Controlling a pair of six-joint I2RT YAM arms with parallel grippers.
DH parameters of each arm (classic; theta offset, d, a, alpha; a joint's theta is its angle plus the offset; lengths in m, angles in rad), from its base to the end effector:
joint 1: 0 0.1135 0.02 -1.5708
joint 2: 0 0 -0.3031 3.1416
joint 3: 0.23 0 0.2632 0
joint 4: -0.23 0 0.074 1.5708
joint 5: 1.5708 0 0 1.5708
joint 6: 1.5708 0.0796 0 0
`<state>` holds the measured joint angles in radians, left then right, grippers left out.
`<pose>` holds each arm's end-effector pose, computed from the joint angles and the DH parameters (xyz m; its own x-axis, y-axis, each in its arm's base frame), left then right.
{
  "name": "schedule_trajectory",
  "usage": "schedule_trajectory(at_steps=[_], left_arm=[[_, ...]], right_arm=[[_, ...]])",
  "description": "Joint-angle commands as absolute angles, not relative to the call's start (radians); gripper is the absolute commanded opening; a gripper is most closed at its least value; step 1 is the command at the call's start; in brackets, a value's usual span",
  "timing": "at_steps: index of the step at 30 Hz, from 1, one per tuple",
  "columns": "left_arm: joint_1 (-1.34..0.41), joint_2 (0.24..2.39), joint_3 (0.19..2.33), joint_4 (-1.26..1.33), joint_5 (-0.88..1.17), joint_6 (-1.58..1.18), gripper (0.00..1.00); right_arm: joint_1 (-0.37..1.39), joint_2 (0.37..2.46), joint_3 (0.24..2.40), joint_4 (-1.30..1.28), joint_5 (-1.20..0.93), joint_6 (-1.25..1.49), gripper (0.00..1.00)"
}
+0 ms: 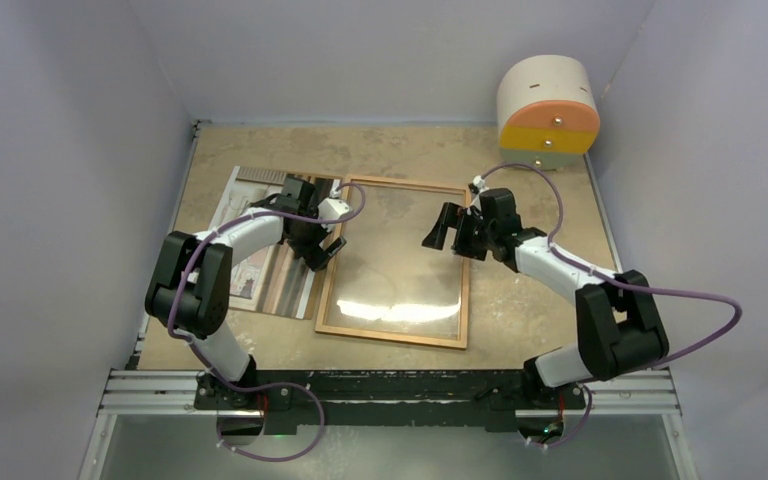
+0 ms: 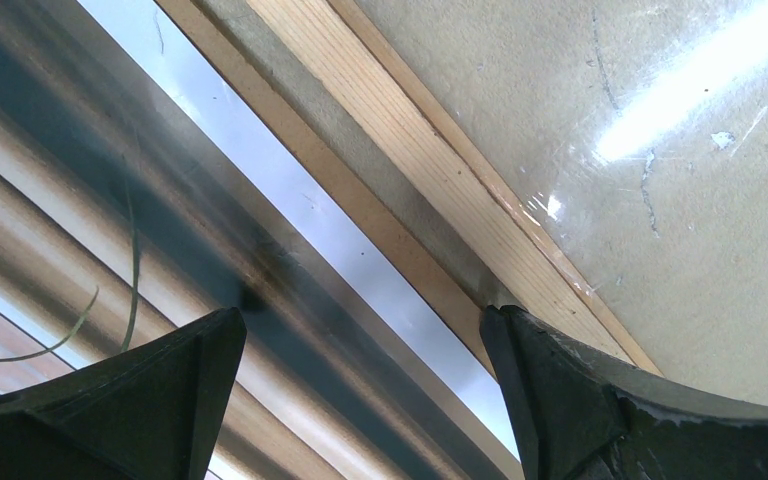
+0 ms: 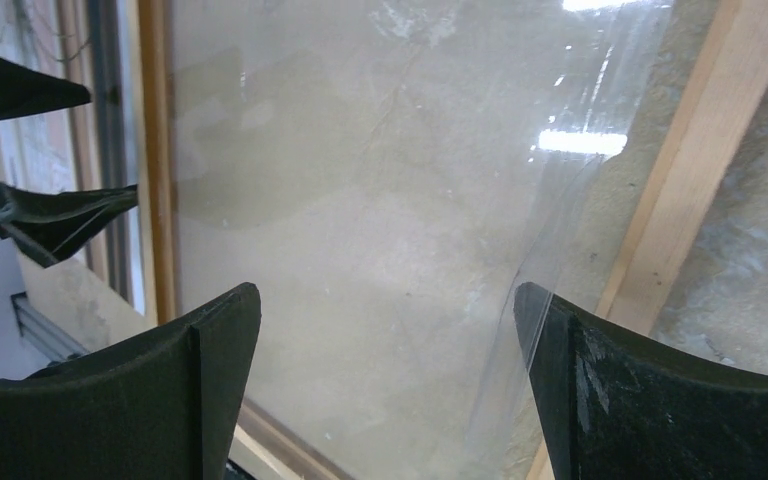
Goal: Put the photo into the frame
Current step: Place the photo frame item in the photo frame.
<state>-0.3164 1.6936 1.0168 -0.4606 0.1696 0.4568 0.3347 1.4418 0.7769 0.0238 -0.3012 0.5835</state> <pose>0.3365 -0.1243 0.1622 -0.6091 0.6569 -0.4445 0.7161 0.6963 0.0478 0.3133 0.1340 0.2135 -0.7680 0.2900 -0.5711 -0.1380 0.7958 0.5896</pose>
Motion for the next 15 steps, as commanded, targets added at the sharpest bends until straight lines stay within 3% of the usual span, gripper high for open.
schedule_trajectory(at_steps=[1, 15], left_arm=[[-0.324, 1.661, 1.009, -0.454, 0.199, 0.469, 1.0], [-0.324, 1.659, 1.002, -0.448, 0.191, 0.474, 1.0]], right_arm=[[0.341, 1.459, 0.831, -0.037, -0.235, 0.53, 0.99], [0.341, 1.488, 0.881, -0.111, -0.161, 0.486, 0.99]])
